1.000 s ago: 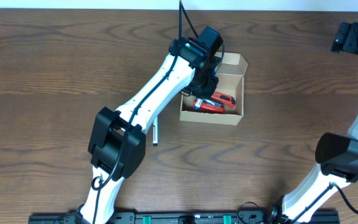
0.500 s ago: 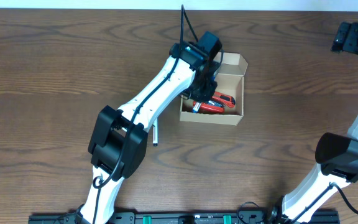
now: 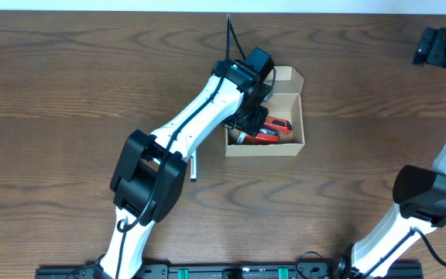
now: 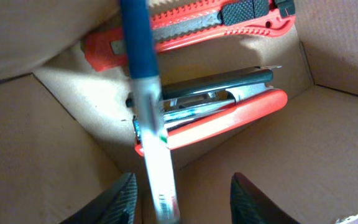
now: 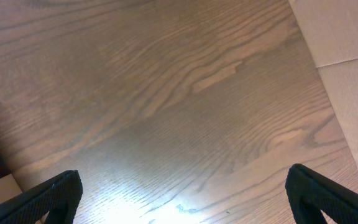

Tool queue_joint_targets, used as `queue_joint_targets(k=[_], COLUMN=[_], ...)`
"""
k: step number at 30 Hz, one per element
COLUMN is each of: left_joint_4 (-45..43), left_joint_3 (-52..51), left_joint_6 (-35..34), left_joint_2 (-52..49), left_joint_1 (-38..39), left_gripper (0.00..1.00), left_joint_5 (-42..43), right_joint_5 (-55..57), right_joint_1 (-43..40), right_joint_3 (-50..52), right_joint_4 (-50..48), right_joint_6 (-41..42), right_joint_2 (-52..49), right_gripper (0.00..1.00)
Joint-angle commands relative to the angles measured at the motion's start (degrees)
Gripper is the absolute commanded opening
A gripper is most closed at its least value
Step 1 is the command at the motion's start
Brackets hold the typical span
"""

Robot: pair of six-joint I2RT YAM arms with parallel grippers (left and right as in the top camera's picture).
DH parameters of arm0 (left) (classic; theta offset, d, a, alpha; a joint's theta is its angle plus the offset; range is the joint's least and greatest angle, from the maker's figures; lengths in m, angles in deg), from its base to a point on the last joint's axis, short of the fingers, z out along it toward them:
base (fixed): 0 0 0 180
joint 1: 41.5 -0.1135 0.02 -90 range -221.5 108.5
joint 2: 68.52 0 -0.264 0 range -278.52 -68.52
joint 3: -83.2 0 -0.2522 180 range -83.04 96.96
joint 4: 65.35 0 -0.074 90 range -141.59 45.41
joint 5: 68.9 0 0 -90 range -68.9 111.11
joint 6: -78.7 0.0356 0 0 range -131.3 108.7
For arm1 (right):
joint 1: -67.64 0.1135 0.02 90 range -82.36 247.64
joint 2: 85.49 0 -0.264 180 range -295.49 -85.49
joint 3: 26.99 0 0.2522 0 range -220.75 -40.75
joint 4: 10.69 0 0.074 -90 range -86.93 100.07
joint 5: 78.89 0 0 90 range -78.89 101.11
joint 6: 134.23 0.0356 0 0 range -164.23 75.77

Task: Pack container
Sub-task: 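Carry the blue marker over the box and drop it in, then withdraw the left gripper and move over the black-capped marker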

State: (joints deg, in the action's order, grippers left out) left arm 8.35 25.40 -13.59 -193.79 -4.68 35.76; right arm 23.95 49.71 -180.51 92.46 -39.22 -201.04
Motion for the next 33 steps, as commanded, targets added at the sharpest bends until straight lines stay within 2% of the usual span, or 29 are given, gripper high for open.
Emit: queue_joint_targets(k=[1,7,10,12,18,23,33], left_joint_4=[0.00,0.44,2.71,4.87,15.72,24.94,36.37], left_joint_3=[0.09,1.75,6.21,10.60,24.35,28.00,28.00], left_joint_6=[0.59,0.85,0.83,0.83,-2.91,-5.49,-9.25], left_joint_2=[-0.11,-0.07,-0.07,-0.07,-0.04,1.16,3.08], left_joint_1=[0.11,-0.11,-0.33,-0.55,-2.73,-6.99,-16.02], left_gripper=[0.49,0.49,0.57,0.58,0.59,0.62,0.65], left_joint_5=[0.00,-1.79,-4.42,-6.80,-16.96,-23.52,-20.37], right_joint_5=[0.22,0.22,0.22,0.22,0.22,0.22,0.22], right_joint_1=[-0.42,-0.42,-0.42,-0.42,-0.42,-0.42,-0.42], right_joint_3=[-0.83,-0.83,-0.83,-0.83,-0.83,-0.83,-0.83], right_joint_4=[0.20,0.20,0.20,0.20,0.20,0.20,0.20], right_joint_6=[0.70,0.72,0.72,0.72,0.72,0.70,0.72], right_joint_2=[0.48,0.48,0.48,0.46,0.48,0.48,0.48], right_gripper=[0.99,0.99,0.99,0.99,0.99,0.99,0.99])
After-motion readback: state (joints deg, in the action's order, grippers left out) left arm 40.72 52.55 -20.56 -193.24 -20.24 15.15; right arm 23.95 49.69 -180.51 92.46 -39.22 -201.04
